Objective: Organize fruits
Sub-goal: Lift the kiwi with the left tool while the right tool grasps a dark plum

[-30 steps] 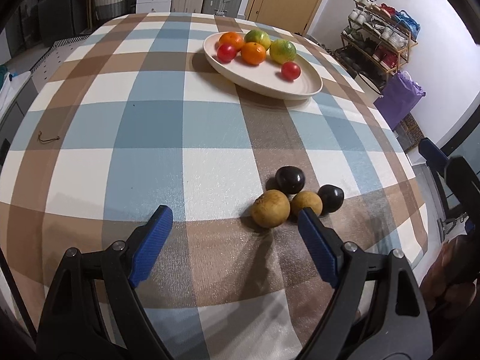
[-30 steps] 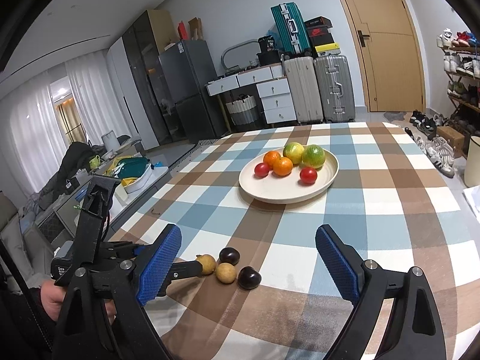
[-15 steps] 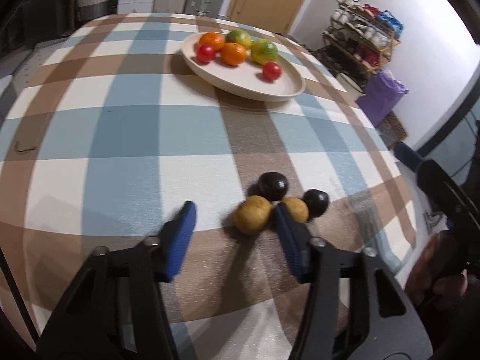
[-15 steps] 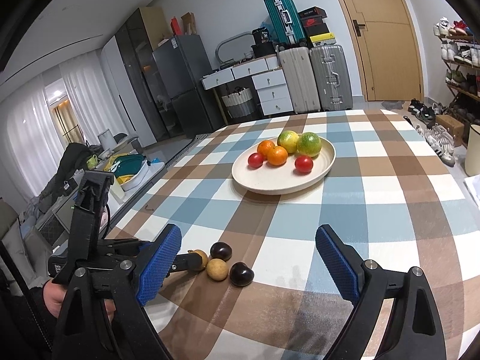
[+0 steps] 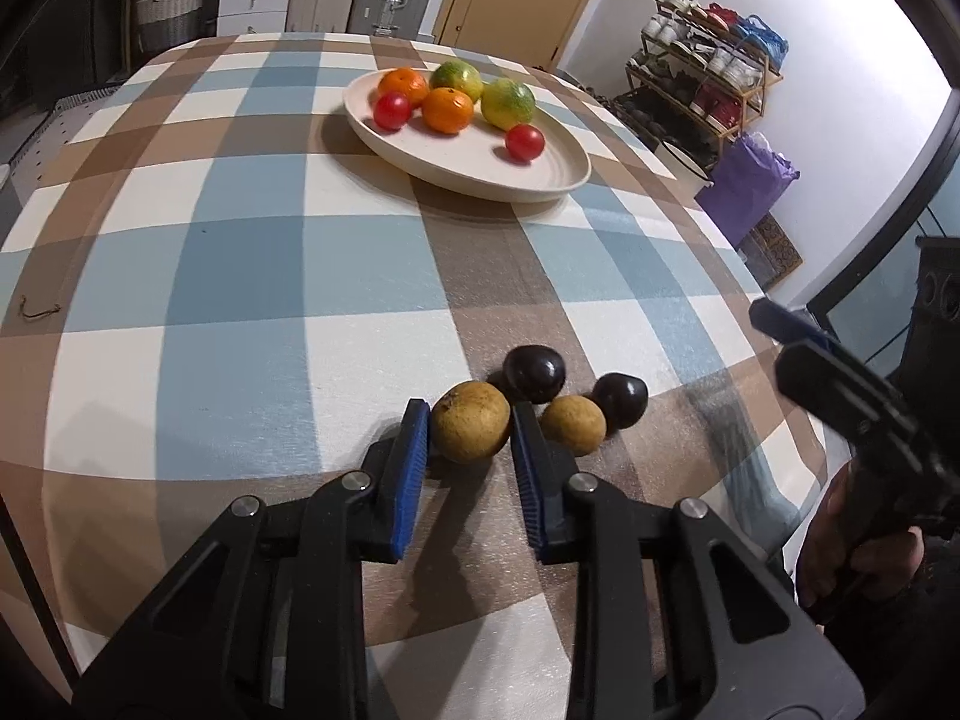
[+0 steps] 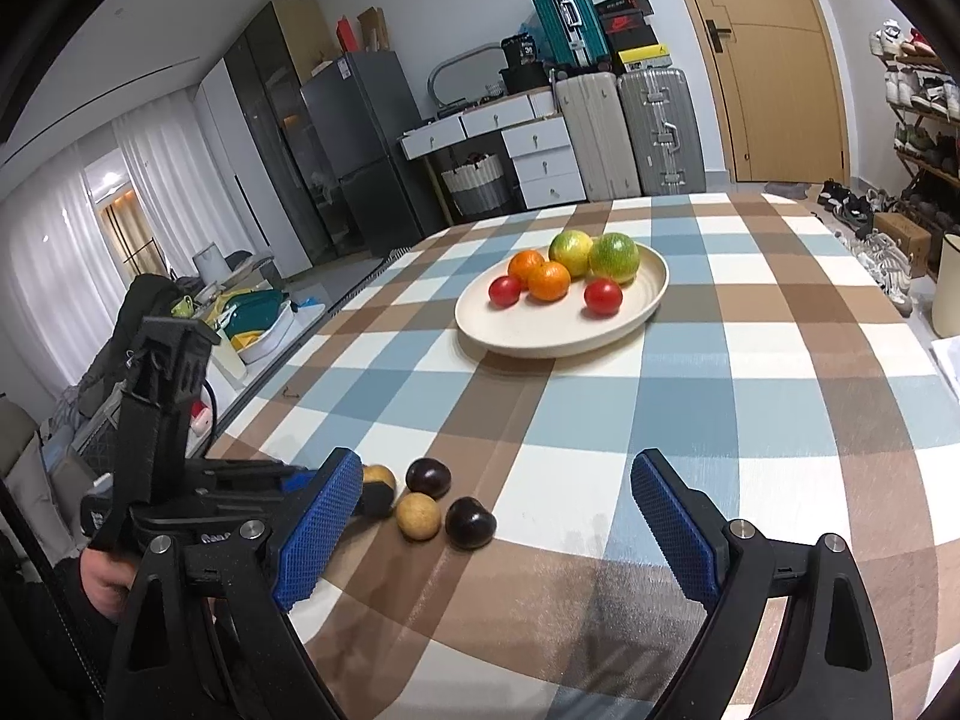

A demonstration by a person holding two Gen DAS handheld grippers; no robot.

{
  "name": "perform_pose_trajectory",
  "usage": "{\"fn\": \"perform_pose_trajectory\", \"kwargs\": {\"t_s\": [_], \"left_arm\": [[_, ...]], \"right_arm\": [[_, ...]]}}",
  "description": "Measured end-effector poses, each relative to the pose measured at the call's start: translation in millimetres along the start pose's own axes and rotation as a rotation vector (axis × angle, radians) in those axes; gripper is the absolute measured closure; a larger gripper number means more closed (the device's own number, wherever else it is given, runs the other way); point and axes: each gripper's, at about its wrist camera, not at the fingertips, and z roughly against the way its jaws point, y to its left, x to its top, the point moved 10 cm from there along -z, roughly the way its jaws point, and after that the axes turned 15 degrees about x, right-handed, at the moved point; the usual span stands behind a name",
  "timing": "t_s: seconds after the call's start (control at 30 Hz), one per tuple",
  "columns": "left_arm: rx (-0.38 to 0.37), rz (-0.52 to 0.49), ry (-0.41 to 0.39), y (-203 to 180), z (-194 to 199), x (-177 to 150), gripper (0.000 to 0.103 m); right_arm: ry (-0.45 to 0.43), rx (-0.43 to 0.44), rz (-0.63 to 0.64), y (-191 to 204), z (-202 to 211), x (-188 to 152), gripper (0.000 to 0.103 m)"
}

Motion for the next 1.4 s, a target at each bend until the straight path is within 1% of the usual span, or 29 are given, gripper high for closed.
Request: {"fn": "perform_pose_trajectory", "kwargs": {"t_s": [0.23,0.37,0.47,0.67,0.73,0.8,0.9,0.93,1.03,1.1,1.17,1.2,1.3,1.4], "left_arm": [[-0.006,0.036,-0.013,15,7,5,0.078],[-0.013,0.049,-0.025,20,12,7,0.078],[-0.018,0.058,-0.032,23,13,9,0.078],[-0.027,0.068,-0.025,26,12,8,0.078],[-0.028,0.071,-0.023,27,11,7,0.078],[-0.031,0.075,-0.024,29,11,8,0.078],[-0.03,0.082,-0.022,32,10,8,0.078],[-0.03,0.085,-0.021,33,9,8,0.078],[-0.031,0.09,-0.018,34,8,8,0.078],[-0.031,0.09,-0.017,35,8,7,0.078],[-0.03,0.091,-0.019,35,8,8,0.078],[-0.03,0.091,-0.019,35,8,8,0.078],[-0.03,0.089,-0.02,35,8,7,0.078],[-0.027,0.087,-0.022,36,8,8,0.078]], "right_arm": [[0.052,-0.013,-0.036,-9,-12,-12,0.01],[0.091,-0.036,-0.012,-10,-20,-18,0.01],[0.112,-0.037,-0.006,-10,-25,-22,0.011],[0.148,-0.036,0.01,-8,-35,-27,0.021],[0.159,-0.031,0.011,-7,-38,-28,0.027],[0.174,-0.022,0.015,-5,-41,-30,0.036],[0.192,0.001,0.008,-2,-46,-34,0.046],[0.197,0.009,0.003,-2,-47,-35,0.049],[0.22,-0.005,0.013,-2,-52,-39,0.055],[0.236,-0.007,0.02,-1,-55,-43,0.067],[0.244,0.008,0.019,2,-57,-45,0.075],[0.241,0.007,0.024,3,-58,-46,0.077],[0.241,0.016,0.037,6,-58,-46,0.077],[0.212,0.023,0.044,9,-54,-40,0.078]]}}
